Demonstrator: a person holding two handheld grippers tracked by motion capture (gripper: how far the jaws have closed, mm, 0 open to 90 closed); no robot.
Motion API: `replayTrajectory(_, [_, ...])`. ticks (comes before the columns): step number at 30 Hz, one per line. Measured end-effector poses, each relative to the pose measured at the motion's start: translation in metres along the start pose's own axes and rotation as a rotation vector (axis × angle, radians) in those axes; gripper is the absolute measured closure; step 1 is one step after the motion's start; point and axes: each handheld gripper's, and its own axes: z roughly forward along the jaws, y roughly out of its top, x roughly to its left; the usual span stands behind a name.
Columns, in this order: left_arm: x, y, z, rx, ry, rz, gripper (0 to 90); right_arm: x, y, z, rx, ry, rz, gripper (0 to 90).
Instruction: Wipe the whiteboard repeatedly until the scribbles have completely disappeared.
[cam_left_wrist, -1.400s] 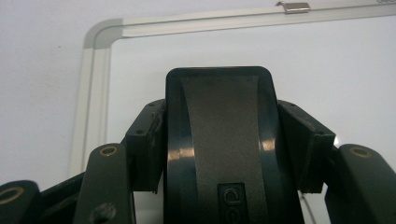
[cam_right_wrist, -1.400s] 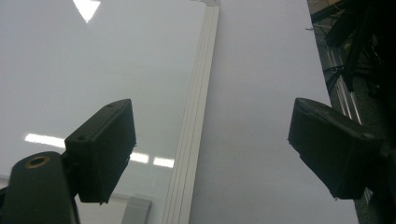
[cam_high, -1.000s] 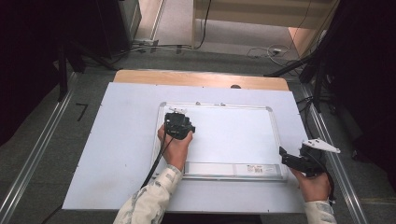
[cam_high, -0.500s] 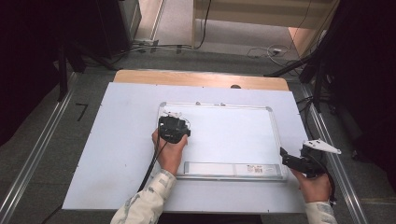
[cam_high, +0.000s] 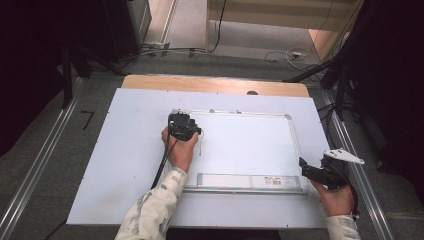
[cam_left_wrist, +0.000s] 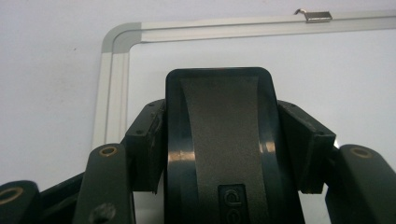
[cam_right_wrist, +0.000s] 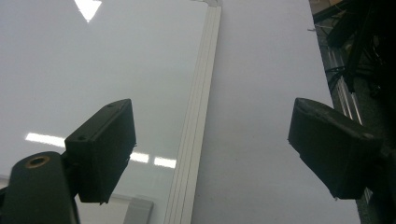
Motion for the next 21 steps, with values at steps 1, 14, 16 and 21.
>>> replayTrajectory(1, [-0.002,0.001,0.001,-0.001,0.001,0.000,40.5,0.000,0.000,0.000,0.000,0.002,-0.001,13.6])
replayTrajectory(14, [-0.030,-0.016,-0.013,-0.004,-0.027,0.025,40.5,0.001,0.000,0.001,0.001,0.003,-0.006,13.6])
replayTrajectory(16, [-0.030,-0.021,-0.017,-0.006,-0.032,0.026,40.5,0.001,0.000,0.000,0.003,0.003,-0.004,13.6])
replayTrajectory(21, [-0.024,-0.030,-0.025,-0.007,-0.047,0.031,40.5,0.001,-0.001,-0.001,0.001,0.000,-0.005,13.6])
